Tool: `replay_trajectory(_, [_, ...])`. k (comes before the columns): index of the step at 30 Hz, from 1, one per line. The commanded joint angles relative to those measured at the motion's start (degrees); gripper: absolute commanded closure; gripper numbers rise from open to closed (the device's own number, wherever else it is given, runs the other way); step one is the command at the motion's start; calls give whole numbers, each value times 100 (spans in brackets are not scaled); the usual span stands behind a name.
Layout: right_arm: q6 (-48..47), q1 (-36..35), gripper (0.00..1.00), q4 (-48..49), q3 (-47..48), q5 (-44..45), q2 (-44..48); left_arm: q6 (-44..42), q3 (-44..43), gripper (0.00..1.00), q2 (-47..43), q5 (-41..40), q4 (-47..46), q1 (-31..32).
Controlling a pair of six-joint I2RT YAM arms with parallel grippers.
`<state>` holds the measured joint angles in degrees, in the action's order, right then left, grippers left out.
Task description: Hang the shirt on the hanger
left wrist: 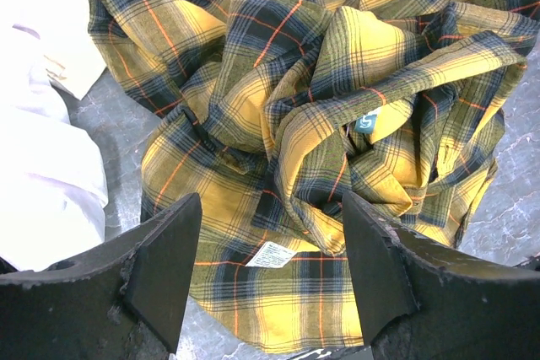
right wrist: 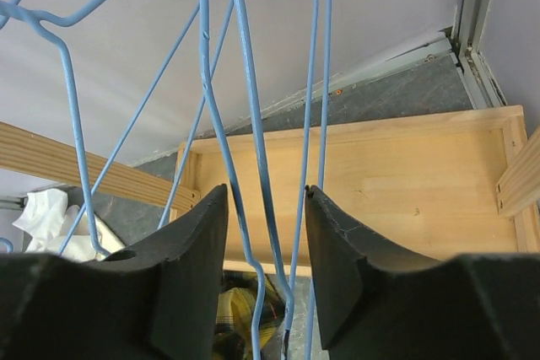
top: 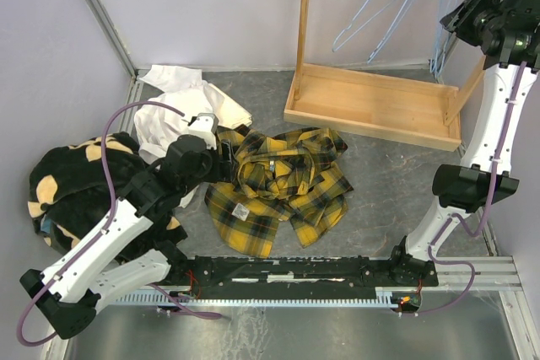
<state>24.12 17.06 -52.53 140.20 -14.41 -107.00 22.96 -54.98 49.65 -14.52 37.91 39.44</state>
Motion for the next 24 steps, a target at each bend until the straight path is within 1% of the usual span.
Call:
replay_trajectory(1, [-53,26,49,554,-76,-269,223,15,25,26,-103,2,-47,-29])
replay_trajectory(6, [90,29,48,1000,-484,-250,550,-1,-27,26,-138,-26,-31,-22])
replay_trajectory(9, [113,29,49,1295,-873,-98,810,10,-10,26,-160,-2,-29,-24])
replay_trajectory(12, [25,31,51,1343,-1033,112,956,31,30,26,-166,31,-29,-22])
replay_trajectory(15, [-76,34,51,1416,-1122,145,1058,48,39,26,-148,70,-29,-29])
replay_trajectory(20, [-108,34,48,1512,-1278,223,1203,97,42,27,-139,88,-54,-24])
replay_trajectory(22, [-64,38,49,1540,-1385,401,1269,103,32,27,-137,94,-56,-25])
replay_trajectory(24, [-34,42,52,1570,-1467,561,1323,97,34,27,-152,98,-51,-24])
